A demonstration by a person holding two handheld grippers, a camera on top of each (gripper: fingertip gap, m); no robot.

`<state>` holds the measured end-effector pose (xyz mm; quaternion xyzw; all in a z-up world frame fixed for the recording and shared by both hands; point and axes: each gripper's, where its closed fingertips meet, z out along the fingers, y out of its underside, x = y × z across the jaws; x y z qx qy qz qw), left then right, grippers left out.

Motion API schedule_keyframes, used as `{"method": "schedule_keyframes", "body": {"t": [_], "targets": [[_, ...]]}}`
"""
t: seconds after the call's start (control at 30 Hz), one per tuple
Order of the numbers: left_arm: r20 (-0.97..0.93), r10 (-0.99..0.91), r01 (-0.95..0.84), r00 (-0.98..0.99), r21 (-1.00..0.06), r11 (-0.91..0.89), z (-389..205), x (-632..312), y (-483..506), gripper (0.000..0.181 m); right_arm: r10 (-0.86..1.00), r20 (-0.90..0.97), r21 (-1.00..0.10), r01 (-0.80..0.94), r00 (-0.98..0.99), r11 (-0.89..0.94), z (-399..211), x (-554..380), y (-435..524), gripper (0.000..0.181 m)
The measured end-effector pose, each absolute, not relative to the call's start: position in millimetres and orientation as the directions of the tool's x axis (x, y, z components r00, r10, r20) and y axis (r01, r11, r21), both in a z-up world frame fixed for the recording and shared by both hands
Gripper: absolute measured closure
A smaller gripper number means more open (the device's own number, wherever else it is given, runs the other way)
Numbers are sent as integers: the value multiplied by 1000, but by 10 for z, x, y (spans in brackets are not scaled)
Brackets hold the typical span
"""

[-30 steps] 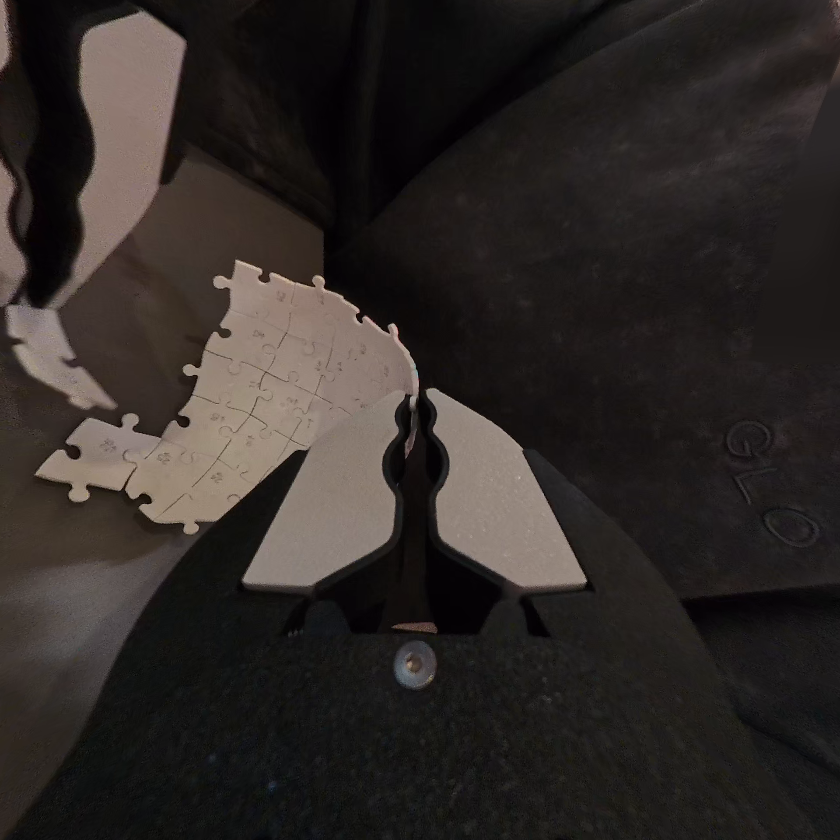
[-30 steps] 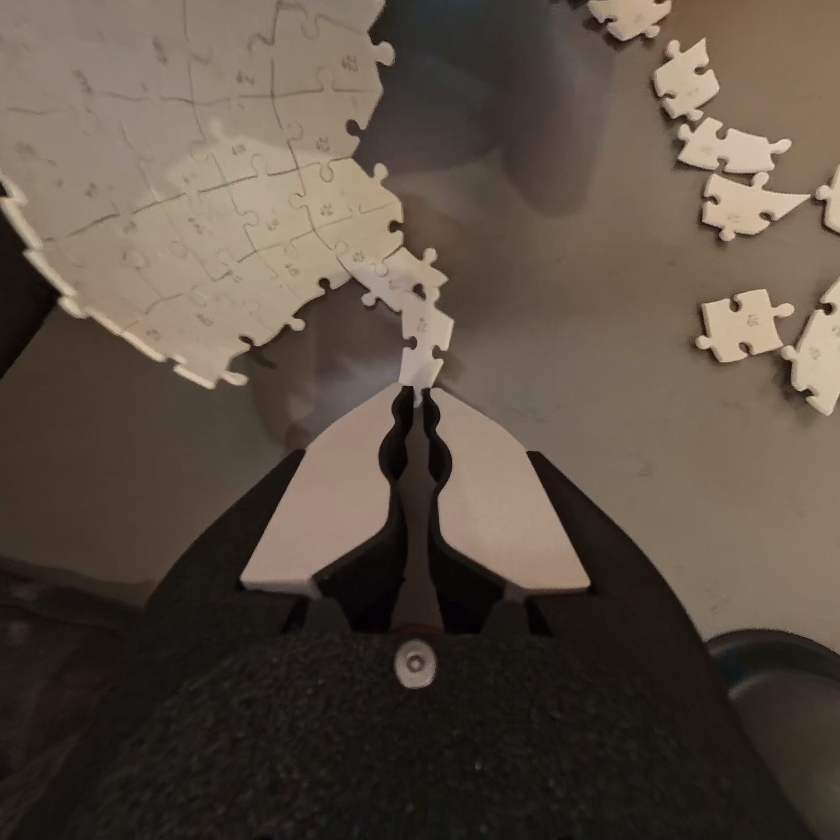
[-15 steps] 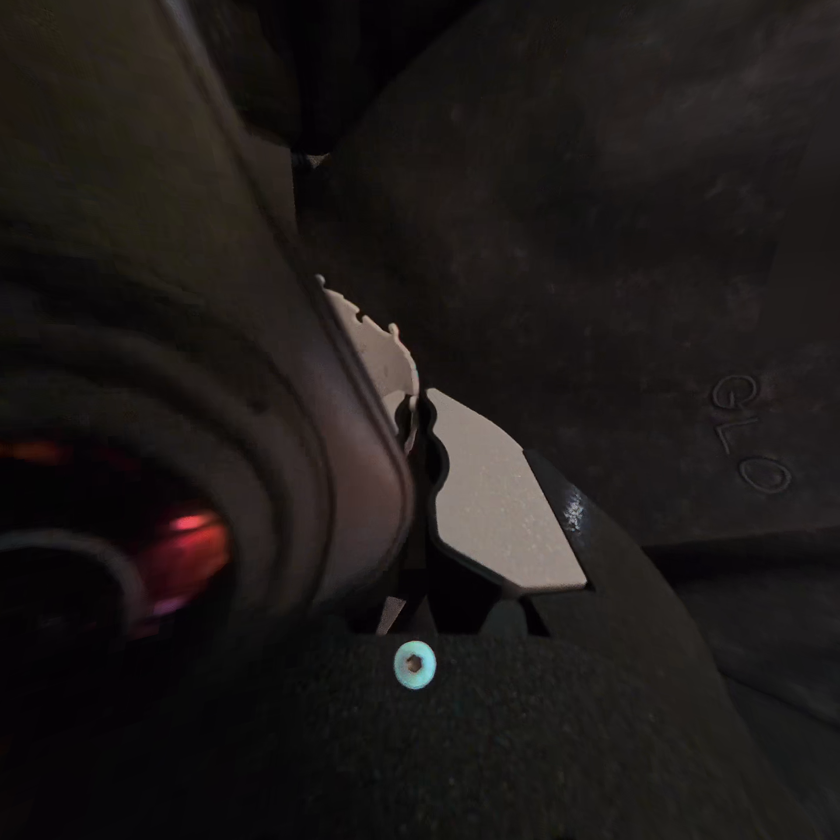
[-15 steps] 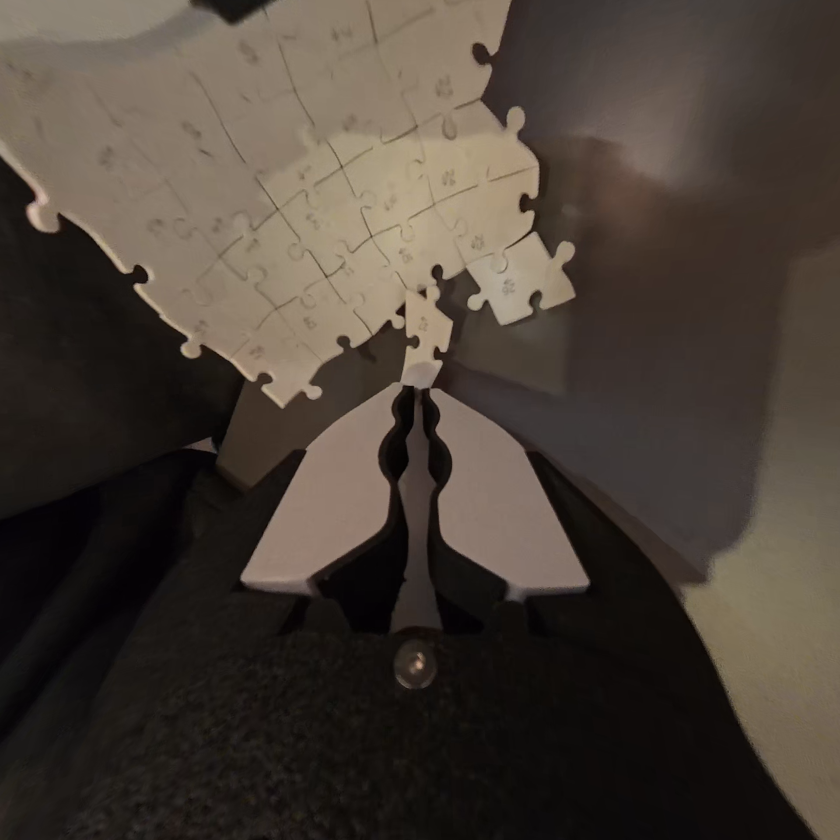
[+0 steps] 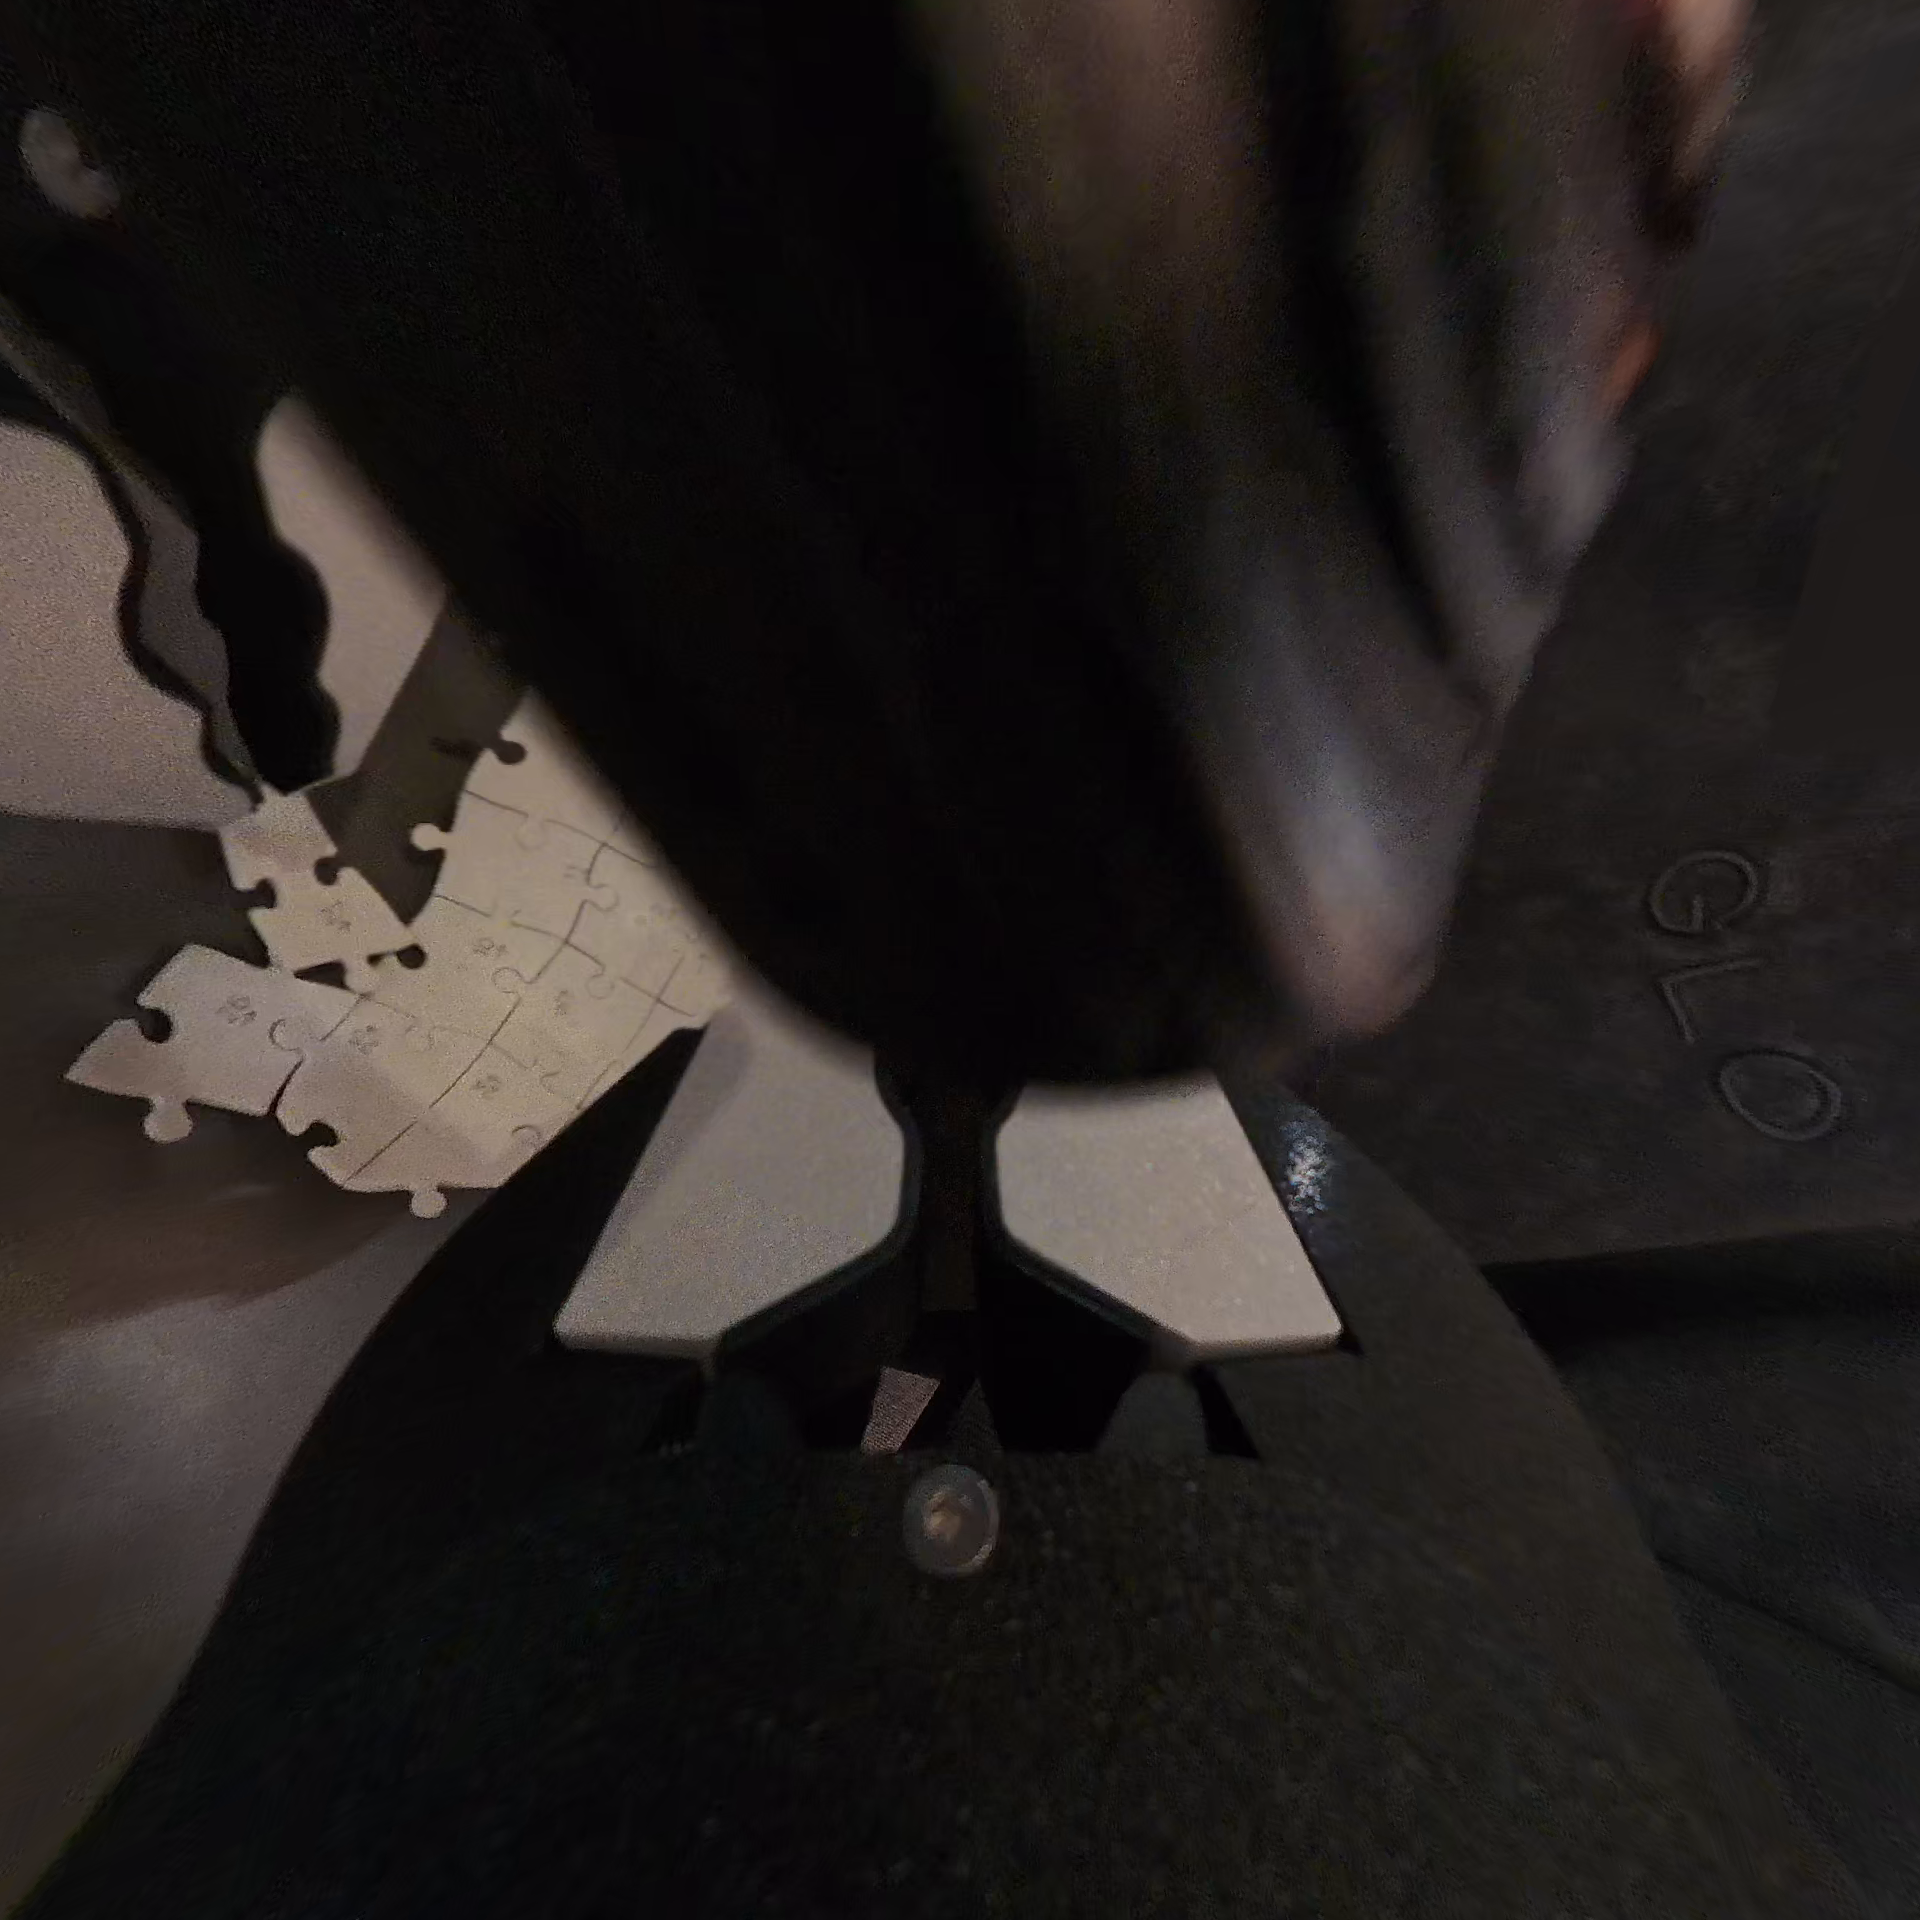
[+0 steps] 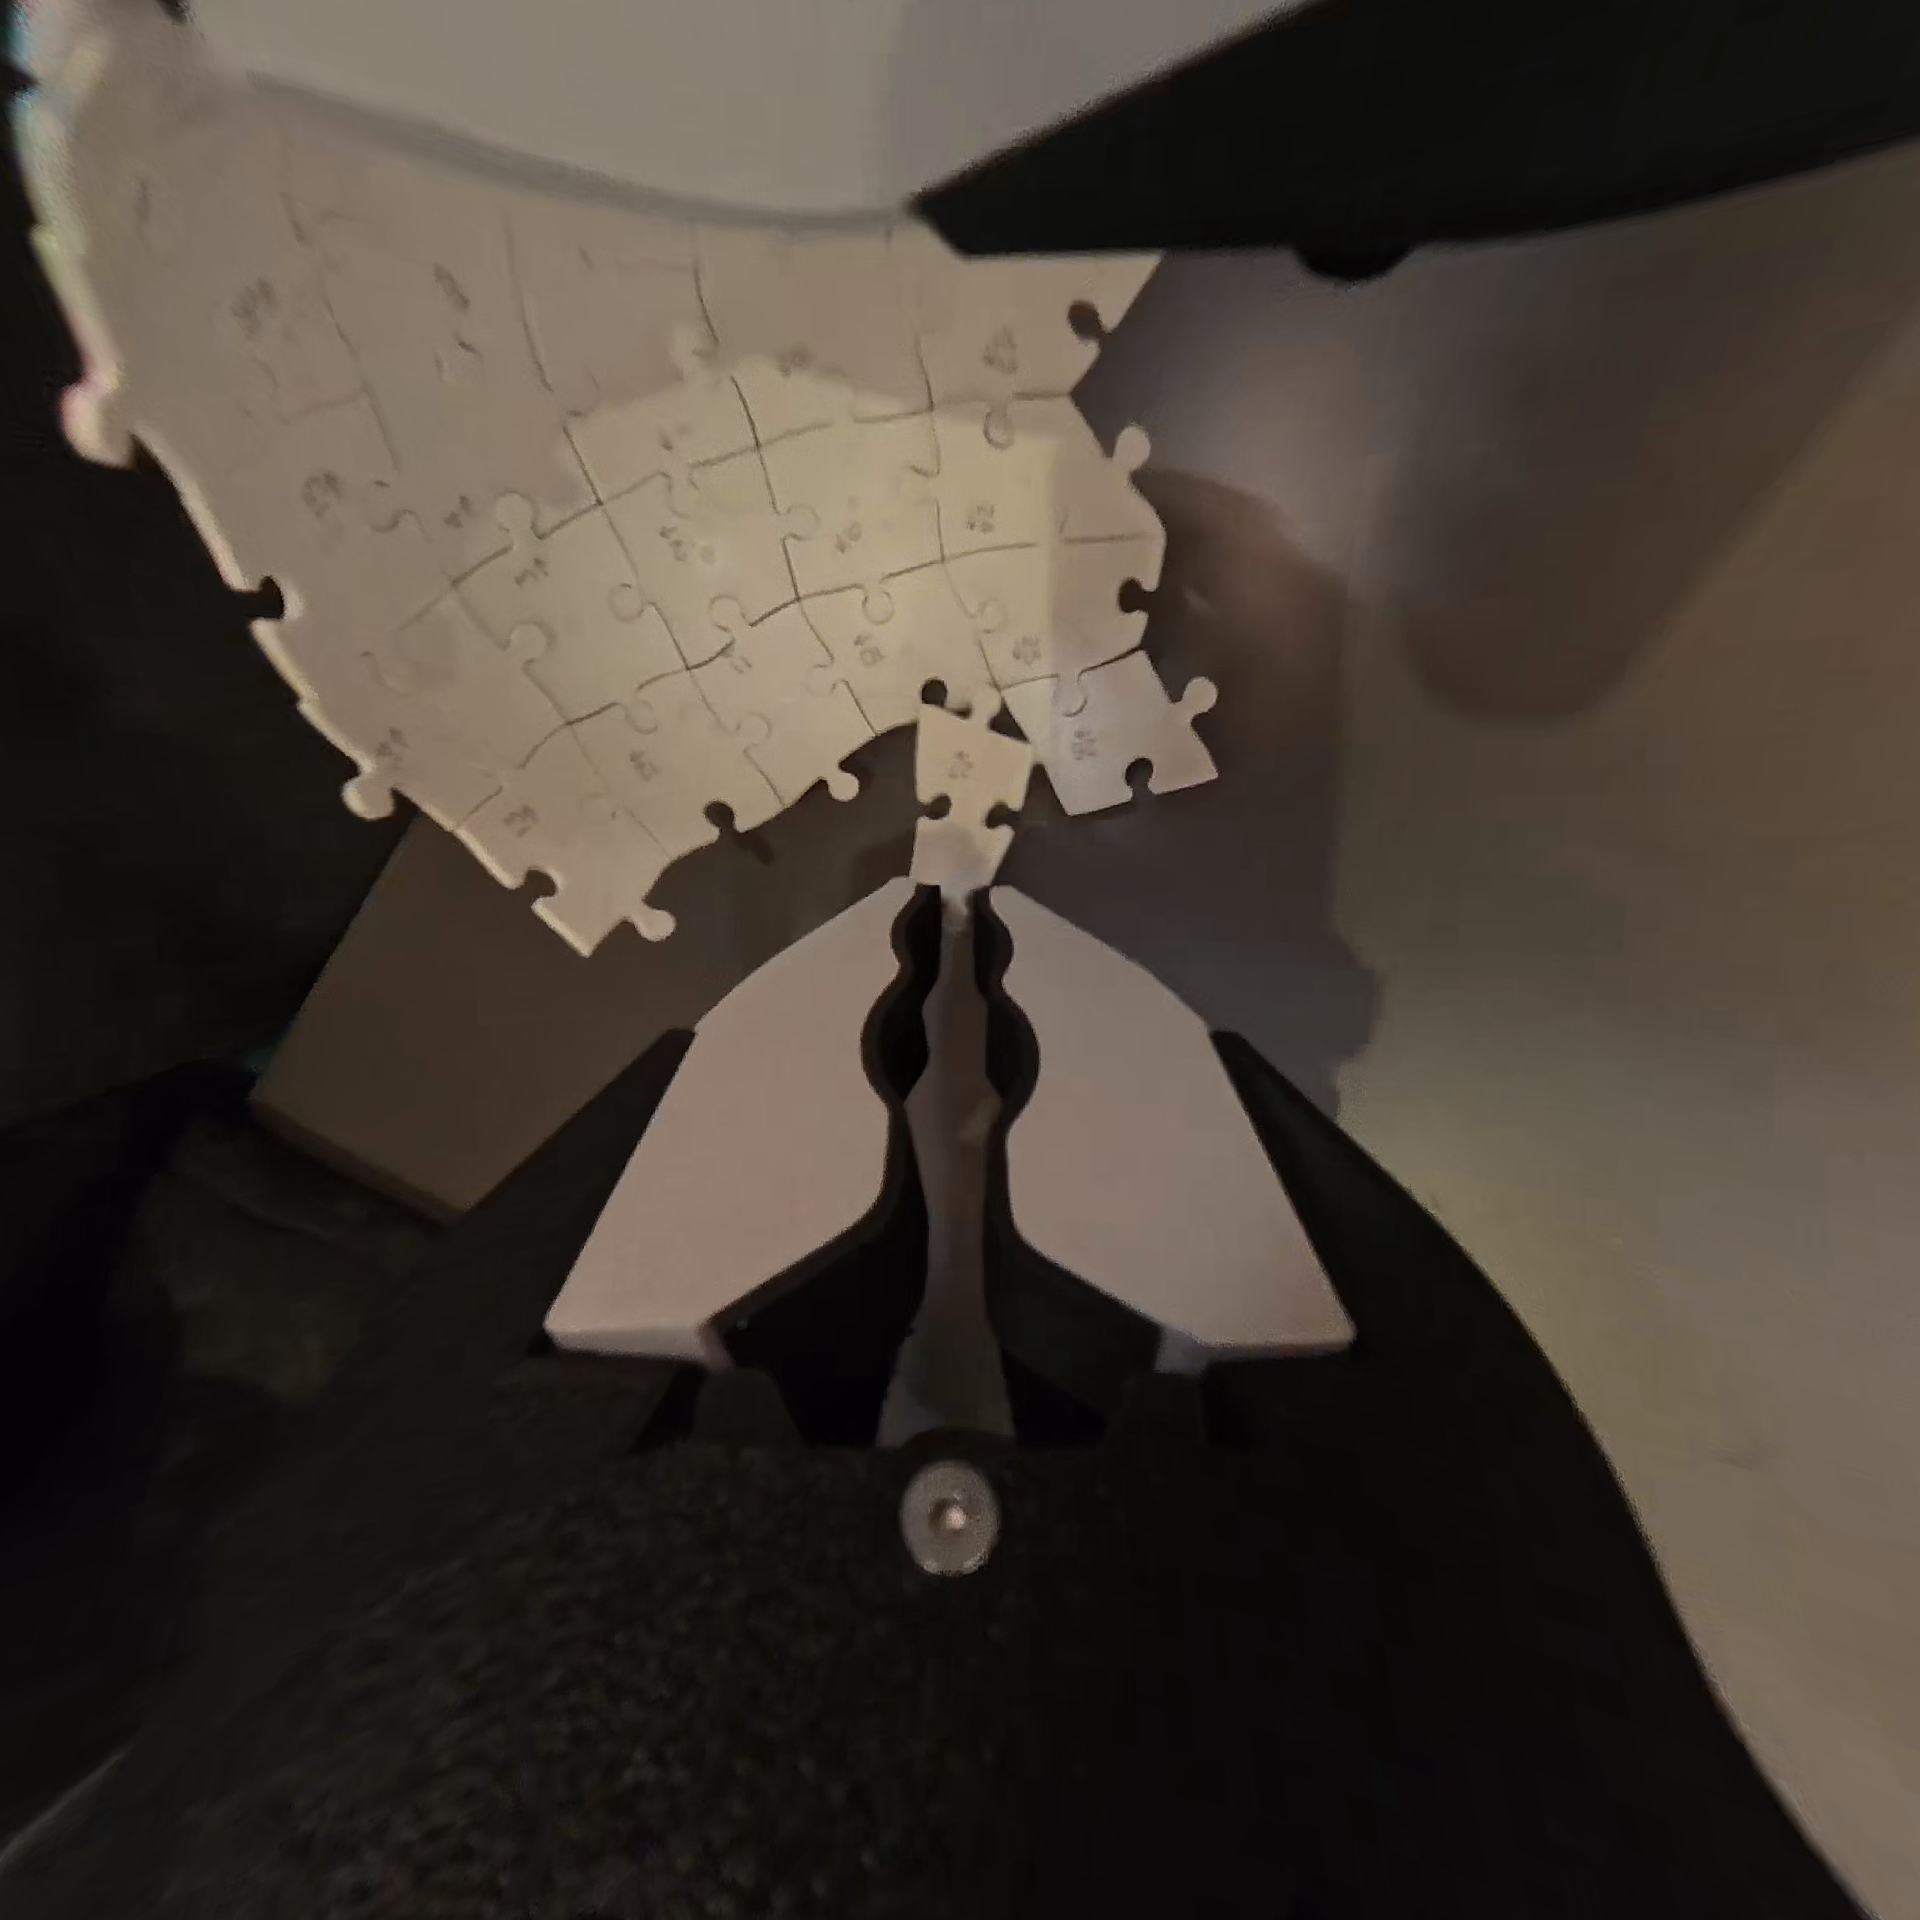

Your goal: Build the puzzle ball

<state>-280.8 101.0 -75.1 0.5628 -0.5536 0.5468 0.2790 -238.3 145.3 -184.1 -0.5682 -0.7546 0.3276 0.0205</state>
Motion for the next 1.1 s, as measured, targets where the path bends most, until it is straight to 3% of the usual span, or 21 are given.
{"method": "schedule_keyframes", "body": {"t": [0.03, 0.33, 0.7, 1.1], "targets": [[924, -319, -928, -210, -291, -233, -751, -2809, 1010, 179, 876, -329, -536, 833, -353, 134, -1806, -2380, 1451, 175], [923, -321, -926, -213, -295, -236, -756, -2793, 1012, 178, 958, -190, -627, 777, -216, 50, -1623, -2258, 1504, 169], [926, -314, -933, -210, -286, -219, -760, -2802, 1000, 178, 988, 65, -679, 719, -137, 144, -1876, -2358, 1404, 168], [924, -322, -934, -204, -283, -220, -765, -2803, 980, 178, 991, 35, -666, 736, -131, 121, -1920, -2318, 1469, 164]]}}
